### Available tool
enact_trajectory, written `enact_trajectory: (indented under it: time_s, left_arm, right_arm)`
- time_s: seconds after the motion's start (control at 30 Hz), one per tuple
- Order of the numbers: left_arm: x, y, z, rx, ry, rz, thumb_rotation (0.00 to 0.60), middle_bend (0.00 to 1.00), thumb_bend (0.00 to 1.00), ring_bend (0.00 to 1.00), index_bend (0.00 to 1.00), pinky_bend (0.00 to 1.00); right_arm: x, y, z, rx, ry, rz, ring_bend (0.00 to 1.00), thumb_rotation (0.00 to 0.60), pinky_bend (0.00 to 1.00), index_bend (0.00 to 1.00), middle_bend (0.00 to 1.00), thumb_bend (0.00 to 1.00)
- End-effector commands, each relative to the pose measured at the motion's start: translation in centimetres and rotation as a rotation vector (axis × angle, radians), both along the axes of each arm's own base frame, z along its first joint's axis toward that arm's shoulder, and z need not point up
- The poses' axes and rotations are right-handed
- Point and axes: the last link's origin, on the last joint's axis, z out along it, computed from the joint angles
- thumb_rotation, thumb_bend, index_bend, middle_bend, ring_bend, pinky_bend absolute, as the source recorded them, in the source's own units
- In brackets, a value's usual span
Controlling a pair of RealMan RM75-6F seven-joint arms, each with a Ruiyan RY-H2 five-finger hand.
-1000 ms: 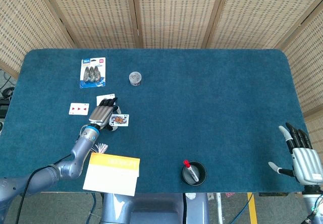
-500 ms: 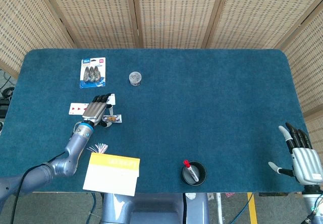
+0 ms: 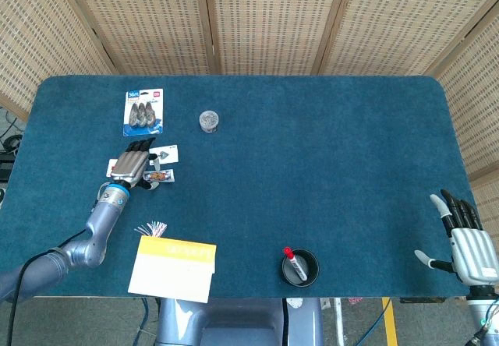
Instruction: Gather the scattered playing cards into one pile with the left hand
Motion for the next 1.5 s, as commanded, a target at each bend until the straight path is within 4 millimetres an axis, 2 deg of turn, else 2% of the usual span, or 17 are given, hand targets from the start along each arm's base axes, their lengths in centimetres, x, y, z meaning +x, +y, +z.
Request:
enact_trajectory:
  time_s: [0.03, 0.47, 0.63, 0.93, 1.17, 1.5]
  left_arm:
    - [-1.2, 0.2, 1.0, 0.008, 0.009, 0.016, 0.600, 0.00, 0.26, 0.00, 0.52, 0.00]
    - [-5.1, 1.7, 4.5, 0.014, 0.040, 0.064, 0.600, 0.00, 0.26, 0.00, 0.52, 0.00]
    - [-6.7, 2.3, 5.1, 0.010, 0.060, 0.094, 0.600, 0.00, 0.26, 0.00, 0.52, 0.00]
    - [-7.5, 3.2, 5.2, 0.008, 0.075, 0.102, 0.600, 0.00, 0.25, 0.00, 0.51, 0.00]
    - [-7.7, 3.3, 5.1, 0.000, 0.091, 0.090, 0.600, 0.00, 0.24, 0.00, 0.41, 0.00]
    - [-8.2, 3.3, 5.6, -0.005, 0.114, 0.086, 0.600, 0.00, 0.23, 0.00, 0.36, 0.00]
  right_arm:
    - [0.0, 0.0, 0.0, -0.001, 0.005, -0.002, 0.00, 0.600, 0.00, 0.00, 0.00, 0.16]
    - [0.2, -0.1, -0.2, -0.018, 0.035, -0.014, 0.00, 0.600, 0.00, 0.00, 0.00, 0.16]
    - [0.2, -0.1, -0.3, -0.025, 0.044, -0.021, 0.00, 0.600, 0.00, 0.00, 0.00, 0.16]
    - [0.2, -0.1, -0.3, -0.030, 0.049, -0.027, 0.00, 0.600, 0.00, 0.00, 0.00, 0.16]
    - [0.2, 0.0, -0.3, -0.031, 0.045, -0.026, 0.00, 0.600, 0.00, 0.00, 0.00, 0.16]
    - [0.1, 0.0, -0.3, -0.031, 0.044, -0.025, 0.00, 0.600, 0.00, 0.00, 0.00, 0.16]
